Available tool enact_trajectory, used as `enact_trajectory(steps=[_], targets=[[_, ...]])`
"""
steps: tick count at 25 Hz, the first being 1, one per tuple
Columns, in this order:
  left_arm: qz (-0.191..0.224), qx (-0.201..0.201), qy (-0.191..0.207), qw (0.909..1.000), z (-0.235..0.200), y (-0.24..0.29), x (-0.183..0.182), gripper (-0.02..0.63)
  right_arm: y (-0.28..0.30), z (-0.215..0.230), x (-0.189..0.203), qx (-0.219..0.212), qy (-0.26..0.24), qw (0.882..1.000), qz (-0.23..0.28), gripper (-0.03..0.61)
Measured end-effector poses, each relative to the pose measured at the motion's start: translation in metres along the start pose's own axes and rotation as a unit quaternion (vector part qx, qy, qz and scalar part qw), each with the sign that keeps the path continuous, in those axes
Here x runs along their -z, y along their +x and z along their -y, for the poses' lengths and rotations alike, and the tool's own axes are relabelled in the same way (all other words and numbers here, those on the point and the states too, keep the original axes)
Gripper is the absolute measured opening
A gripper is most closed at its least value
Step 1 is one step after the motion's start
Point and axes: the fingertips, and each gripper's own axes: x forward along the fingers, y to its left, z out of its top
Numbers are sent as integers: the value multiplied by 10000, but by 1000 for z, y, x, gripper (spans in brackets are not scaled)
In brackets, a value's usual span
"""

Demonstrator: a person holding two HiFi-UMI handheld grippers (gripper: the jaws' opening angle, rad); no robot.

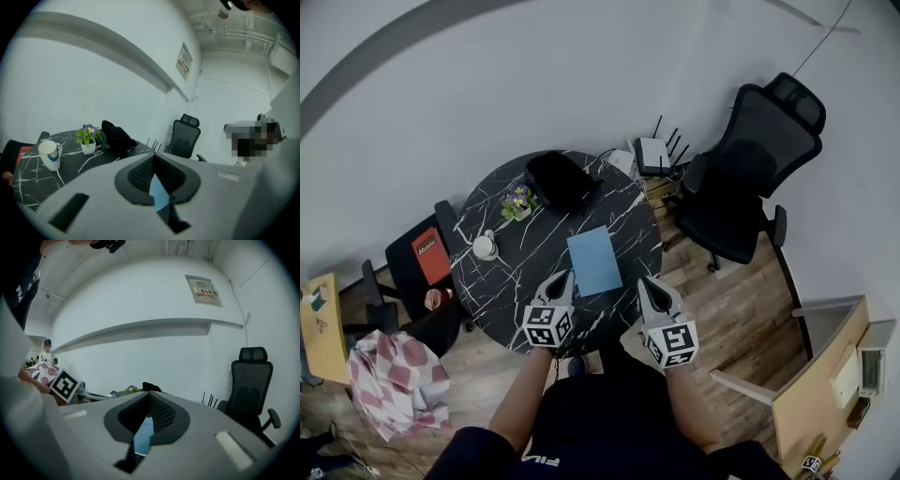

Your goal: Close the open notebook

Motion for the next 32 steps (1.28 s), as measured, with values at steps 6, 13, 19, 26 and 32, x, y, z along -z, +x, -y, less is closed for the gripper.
enact_trajectory(steps=[6, 13, 19, 26, 32], targets=[[651, -239, 80, 9976, -5, -63, -40, 3, 0, -13, -9, -62, -107, 9998, 123, 9], [1214, -413, 779, 9887, 1, -120, -72, 3, -10, -27, -18, -4, -223, 9991, 352, 9], [1393, -420, 913, 9851, 5, -143, -78, 3, -22, -34, -20, 66, -201, 9987, 454, 9], [1493, -389, 1023, 9827, 9, -157, -82, 4, -31, -44, -18, 98, -230, 9985, 481, 9], [1705, -678, 789, 9799, -1, -169, -89, 4, -34, -47, -17, 106, -251, 9986, 453, 9]])
